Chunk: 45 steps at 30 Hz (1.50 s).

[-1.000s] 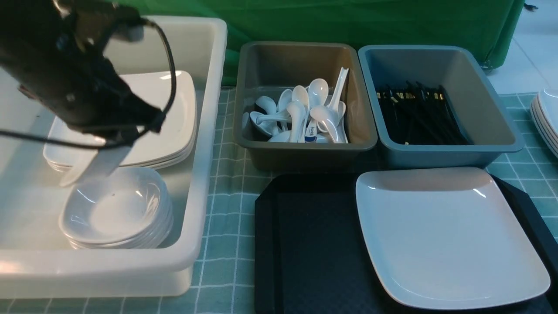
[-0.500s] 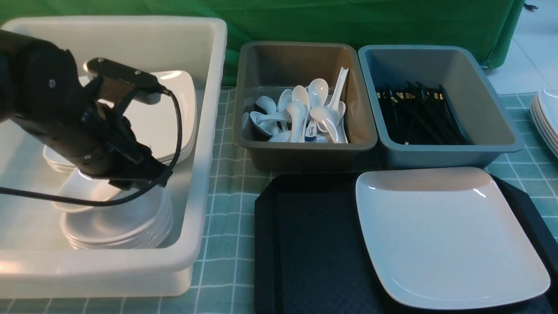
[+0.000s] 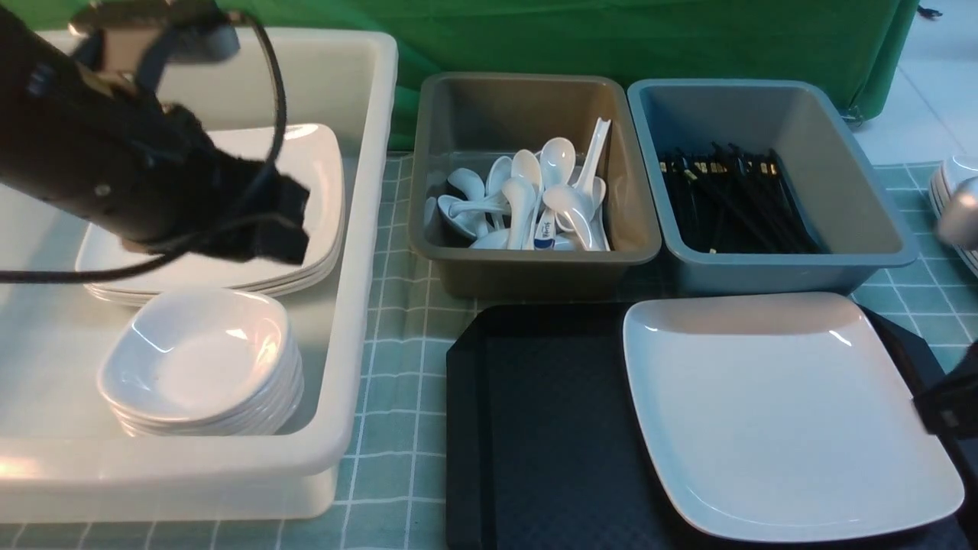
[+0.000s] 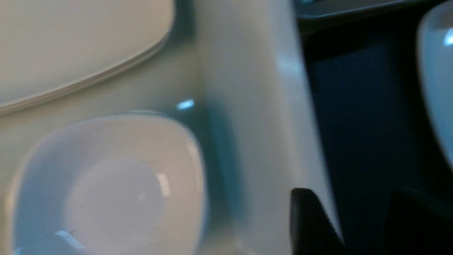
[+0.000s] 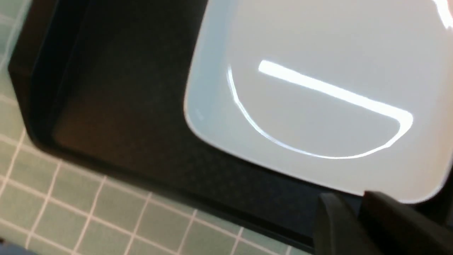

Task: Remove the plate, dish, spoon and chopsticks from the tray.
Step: Use the right arm to grab a plate from the dinner plate

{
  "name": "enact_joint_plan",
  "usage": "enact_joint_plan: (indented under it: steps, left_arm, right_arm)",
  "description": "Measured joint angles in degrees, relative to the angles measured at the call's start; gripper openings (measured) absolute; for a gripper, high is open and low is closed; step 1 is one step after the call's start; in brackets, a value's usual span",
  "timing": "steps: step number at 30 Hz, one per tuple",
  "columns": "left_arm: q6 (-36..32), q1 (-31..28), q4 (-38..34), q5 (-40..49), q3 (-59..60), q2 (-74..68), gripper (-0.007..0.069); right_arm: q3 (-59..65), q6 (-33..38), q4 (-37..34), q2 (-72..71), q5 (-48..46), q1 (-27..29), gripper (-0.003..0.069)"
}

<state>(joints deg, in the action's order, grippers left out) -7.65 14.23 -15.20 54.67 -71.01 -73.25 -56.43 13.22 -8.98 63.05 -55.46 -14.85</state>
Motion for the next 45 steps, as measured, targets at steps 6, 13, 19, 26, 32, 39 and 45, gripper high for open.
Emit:
enact_joint_plan:
  steps: [6,13,19,26,32,39,45]
  left_arm:
    - [-5.5,8.5,-11.7,-5.6,1.9,1.7,0.0010]
    - [-1.8,26.7,-11.9,-14.2,1.2,-10.0,0.0001]
    - [-1.1,27.4,-10.9,-12.6,-1.0,-12.6,0.0007]
    - [2.7,14.0,-2.9,-5.0,-0.2,-1.2,0.0008]
    - [3.7,0.6,-2.3,-3.5,5.7,8.4,0.0008]
    - [3.8,-7.4,-2.3,-3.6,13.9,15.1,0.0008]
    - [3.5,-7.5,-2.5,-3.4,15.4,15.5,0.0008]
  right_arm:
    - [-0.1,-8.5,8.5,0.7,0.5,-3.7,0.0146]
    - [-0.3,-17.2,23.4,-1.7,-2.8,-3.8,0.0176]
    - [-0.4,-11.9,11.9,-0.8,-2.6,-4.3,0.0190]
    - [-0.4,-11.3,10.1,12.2,7.8,-21.1,0.0374]
    - [-0.5,-23.8,26.8,25.6,12.2,-30.0,0.0568]
    - [-0.7,-31.9,32.5,36.3,16.3,-32.1,0.0586]
    - [-0.8,-33.3,31.9,36.9,17.5,-32.1,0.0586]
